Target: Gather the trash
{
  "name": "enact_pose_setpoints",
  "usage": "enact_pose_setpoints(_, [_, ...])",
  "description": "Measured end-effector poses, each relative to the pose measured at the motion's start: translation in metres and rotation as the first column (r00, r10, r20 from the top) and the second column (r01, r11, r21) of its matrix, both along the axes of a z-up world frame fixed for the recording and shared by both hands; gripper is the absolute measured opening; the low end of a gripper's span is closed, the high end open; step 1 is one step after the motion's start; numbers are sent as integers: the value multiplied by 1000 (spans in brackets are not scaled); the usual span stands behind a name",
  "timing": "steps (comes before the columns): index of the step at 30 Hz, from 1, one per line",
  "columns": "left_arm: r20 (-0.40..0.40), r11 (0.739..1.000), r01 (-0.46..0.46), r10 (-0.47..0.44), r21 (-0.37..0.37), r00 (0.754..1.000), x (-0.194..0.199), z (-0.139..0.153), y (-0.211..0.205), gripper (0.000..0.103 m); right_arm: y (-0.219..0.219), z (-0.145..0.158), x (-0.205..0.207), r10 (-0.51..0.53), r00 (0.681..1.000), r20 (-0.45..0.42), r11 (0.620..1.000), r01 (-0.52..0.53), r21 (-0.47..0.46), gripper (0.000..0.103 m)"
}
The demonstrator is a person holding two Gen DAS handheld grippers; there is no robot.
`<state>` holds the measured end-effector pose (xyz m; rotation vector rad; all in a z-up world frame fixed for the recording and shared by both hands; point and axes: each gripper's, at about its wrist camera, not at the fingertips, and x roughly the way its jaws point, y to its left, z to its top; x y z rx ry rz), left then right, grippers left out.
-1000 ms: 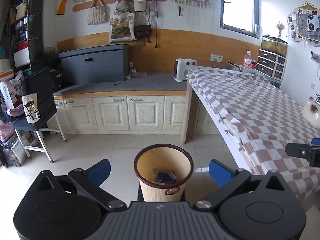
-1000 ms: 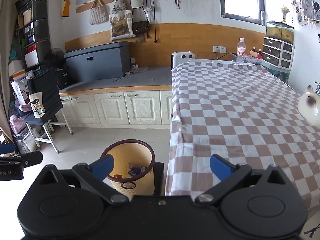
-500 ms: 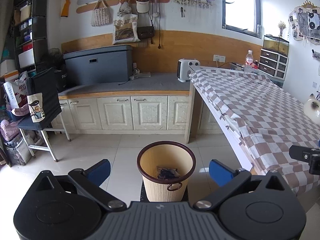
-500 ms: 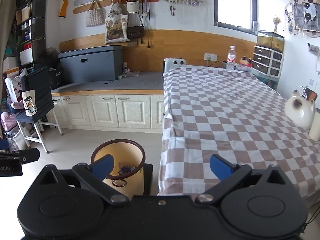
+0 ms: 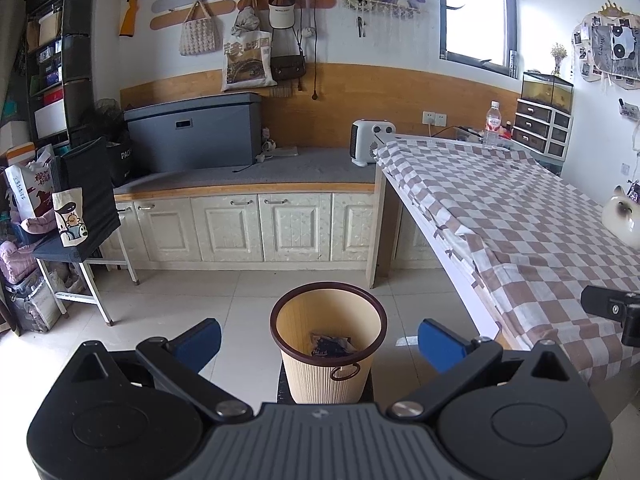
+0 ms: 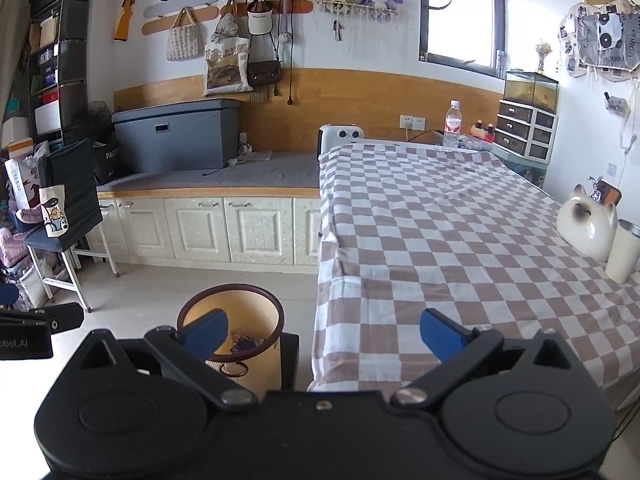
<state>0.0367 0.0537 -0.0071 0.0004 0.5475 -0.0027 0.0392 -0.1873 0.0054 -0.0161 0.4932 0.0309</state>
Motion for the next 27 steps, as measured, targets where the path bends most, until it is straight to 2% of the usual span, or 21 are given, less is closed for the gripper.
enact_pose_setpoints(27, [11,1000,3,-3,-2,1000,-2,4,-1,103,3,2,-4,10,1000,6,1000,-10,-5,103])
